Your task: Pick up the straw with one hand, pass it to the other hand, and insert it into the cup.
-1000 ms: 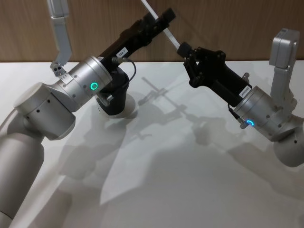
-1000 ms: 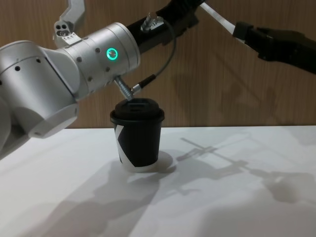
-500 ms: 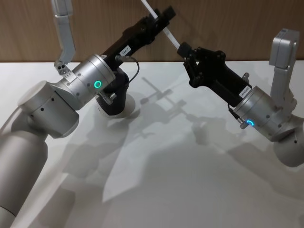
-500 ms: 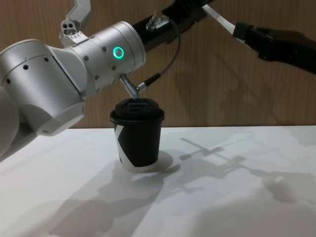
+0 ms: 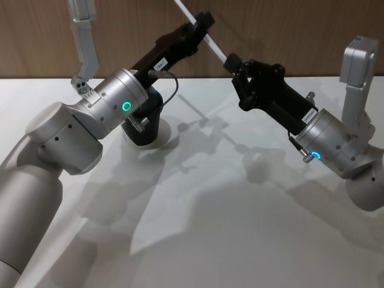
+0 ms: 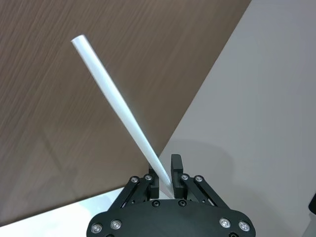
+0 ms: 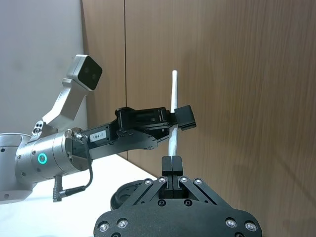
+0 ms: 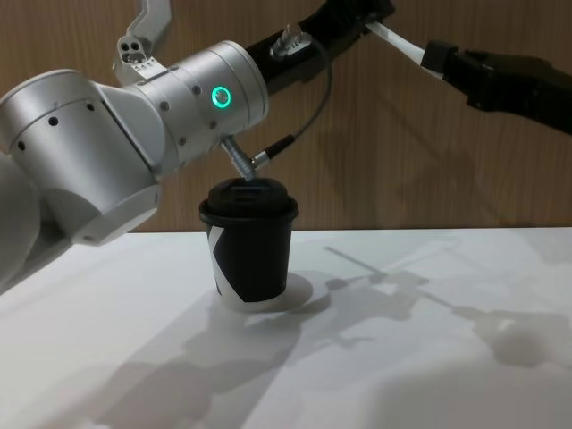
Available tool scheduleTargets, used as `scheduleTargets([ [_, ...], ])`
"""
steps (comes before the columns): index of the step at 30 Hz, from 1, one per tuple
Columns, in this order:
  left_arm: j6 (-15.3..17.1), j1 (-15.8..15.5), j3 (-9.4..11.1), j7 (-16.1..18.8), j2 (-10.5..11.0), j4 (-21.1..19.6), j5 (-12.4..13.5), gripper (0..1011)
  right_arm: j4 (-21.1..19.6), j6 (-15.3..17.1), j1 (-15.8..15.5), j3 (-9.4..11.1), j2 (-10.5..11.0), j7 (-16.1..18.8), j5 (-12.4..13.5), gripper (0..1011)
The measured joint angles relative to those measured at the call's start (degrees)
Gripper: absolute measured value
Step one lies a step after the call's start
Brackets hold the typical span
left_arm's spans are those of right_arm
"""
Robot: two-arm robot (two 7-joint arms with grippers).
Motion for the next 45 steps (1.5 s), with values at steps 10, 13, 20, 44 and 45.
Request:
scheduleTargets([
  [10, -0.51, 0.03, 0.78, 1.66, 0.24, -0.58, 0.66, 68, 0.0, -0.01, 0.0, 0.0, 0.0, 0.0, 0.03, 104],
  [13, -0.69, 0.08, 0.99, 2.17, 0.3, -0.83, 0.83, 29, 0.0, -0.01, 0.0, 0.0, 0.0, 0.0, 0.03, 186],
  [20, -1.4, 0.28, 1.65, 3.94, 0.64, -1.57, 1.91, 6, 0.0, -0.01, 0.0, 0.0, 0.0, 0.0, 0.03, 406],
  [44, -4.46, 1.99, 5.23, 17.05, 6.34, -9.76, 17.22, 7, 0.0, -0.01, 0.0, 0.0, 0.0, 0.0, 0.03, 1001],
  [45, -4.53, 2.04, 5.36, 17.49, 6.58, -10.08, 17.85, 6, 0.0, -0.01, 0.0, 0.0, 0.0, 0.0, 0.03, 1001],
])
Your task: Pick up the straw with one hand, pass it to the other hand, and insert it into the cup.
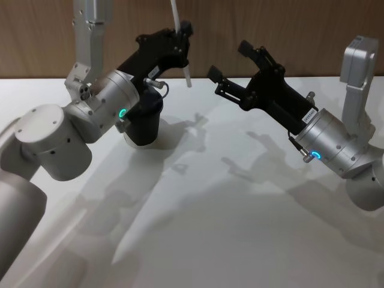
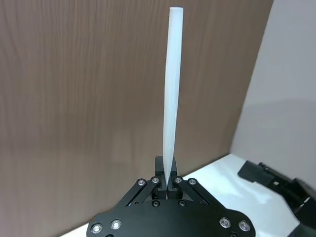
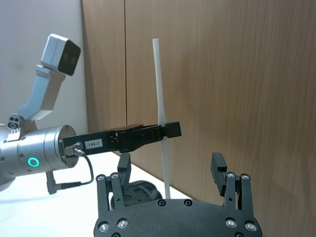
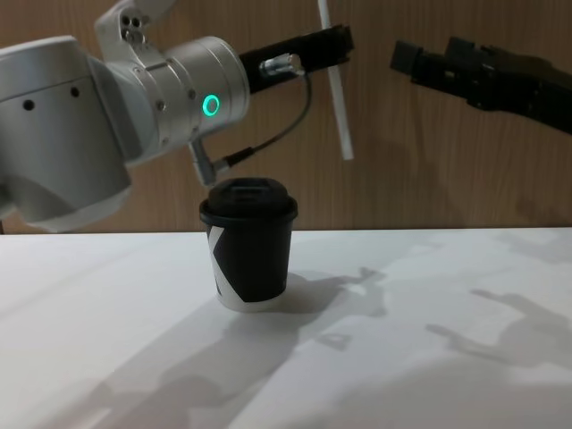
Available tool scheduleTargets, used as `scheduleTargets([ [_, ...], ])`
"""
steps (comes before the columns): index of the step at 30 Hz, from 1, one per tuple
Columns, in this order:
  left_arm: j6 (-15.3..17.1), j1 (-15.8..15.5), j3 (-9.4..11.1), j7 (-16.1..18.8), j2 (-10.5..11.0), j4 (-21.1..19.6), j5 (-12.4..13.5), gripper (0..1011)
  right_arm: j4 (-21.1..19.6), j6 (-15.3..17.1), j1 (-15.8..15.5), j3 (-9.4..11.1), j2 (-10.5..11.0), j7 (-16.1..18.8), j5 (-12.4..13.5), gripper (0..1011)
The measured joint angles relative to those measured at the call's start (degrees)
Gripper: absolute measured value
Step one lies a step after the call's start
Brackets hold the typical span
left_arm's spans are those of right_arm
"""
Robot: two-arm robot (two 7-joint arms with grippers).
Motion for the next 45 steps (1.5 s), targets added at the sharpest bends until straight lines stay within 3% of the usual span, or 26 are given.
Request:
scheduleTargets([
  [11, -0.93, 0.57, 1.57, 6.05, 4.03, -4.52, 10.3, 7, 0.0, 0.0, 0.0, 0.0, 0.0, 0.0, 0.0, 1002],
  [19, -1.03, 0.89, 1.78, 8.25, 6.61, -6.47, 14.99, 6, 0.0, 0.0, 0.0, 0.0, 0.0, 0.0, 0.0, 1001],
  [29, -0.81, 1.11, 1.64, 8.8, 8.34, -7.19, 17.68, 7, 0.0, 0.0, 0.0, 0.0, 0.0, 0.0, 0.0, 1001],
  [45, -0.53, 2.56, 0.98, 7.43, 10.03, -9.82, 18.53, 7, 0.0, 0.0, 0.0, 0.0, 0.0, 0.0, 0.0, 1001],
])
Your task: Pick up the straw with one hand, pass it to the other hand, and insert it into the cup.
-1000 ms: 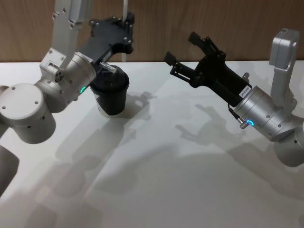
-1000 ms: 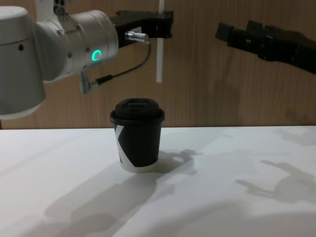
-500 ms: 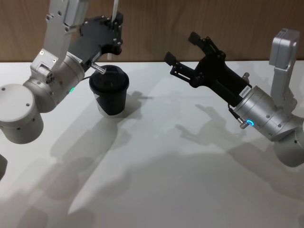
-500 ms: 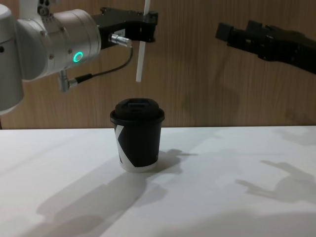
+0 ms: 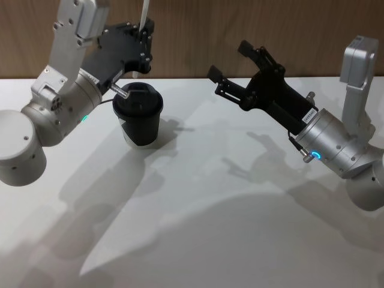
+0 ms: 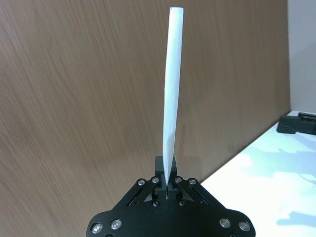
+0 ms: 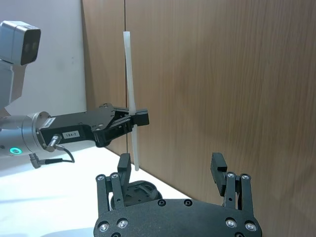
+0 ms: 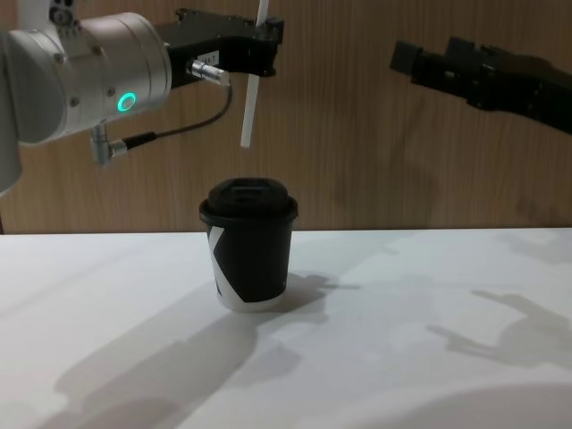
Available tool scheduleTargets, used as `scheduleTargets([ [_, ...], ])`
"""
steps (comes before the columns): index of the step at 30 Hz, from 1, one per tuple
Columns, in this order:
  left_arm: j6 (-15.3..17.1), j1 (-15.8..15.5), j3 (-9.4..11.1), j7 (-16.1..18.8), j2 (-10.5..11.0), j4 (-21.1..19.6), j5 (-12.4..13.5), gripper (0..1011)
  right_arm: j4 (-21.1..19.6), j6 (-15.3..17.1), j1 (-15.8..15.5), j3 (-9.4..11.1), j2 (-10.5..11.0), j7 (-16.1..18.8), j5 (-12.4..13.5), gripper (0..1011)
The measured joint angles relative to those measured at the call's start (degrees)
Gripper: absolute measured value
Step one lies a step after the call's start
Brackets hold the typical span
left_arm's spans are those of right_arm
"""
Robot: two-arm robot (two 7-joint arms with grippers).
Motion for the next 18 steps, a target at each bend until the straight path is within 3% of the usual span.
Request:
scheduleTargets([
  [18, 2.71, 3.68, -3.0, -1.57, 2.74, -5.12, -2.5, 6, 0.0, 0.0, 0.0, 0.0, 0.0, 0.0, 0.0, 1001],
])
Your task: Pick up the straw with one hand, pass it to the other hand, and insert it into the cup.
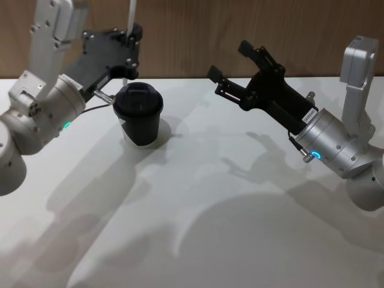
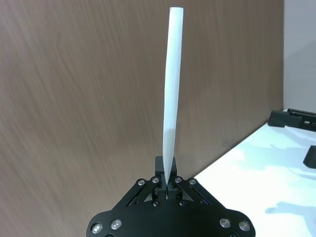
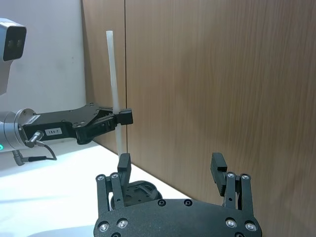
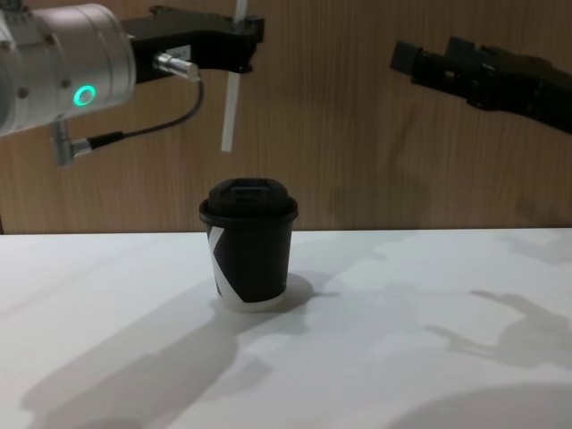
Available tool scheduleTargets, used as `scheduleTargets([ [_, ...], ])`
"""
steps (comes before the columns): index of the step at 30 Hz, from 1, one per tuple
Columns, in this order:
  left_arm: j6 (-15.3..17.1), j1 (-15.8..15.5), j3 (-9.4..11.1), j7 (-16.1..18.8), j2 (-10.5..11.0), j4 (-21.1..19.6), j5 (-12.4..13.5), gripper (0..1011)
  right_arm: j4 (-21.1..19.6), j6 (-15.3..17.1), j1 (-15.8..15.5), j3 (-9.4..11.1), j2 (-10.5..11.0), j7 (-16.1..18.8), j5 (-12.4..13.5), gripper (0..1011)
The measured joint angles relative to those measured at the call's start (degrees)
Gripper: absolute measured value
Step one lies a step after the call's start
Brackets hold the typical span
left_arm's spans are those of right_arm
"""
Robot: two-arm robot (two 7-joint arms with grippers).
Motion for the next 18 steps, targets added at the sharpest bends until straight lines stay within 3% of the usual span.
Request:
scheduleTargets([
  [18, 1.45, 4.06, -4.65, -0.46, -0.03, -0.95, -5.21, 7, 0.0, 0.0, 0.0, 0.0, 0.0, 0.0, 0.0, 1001],
])
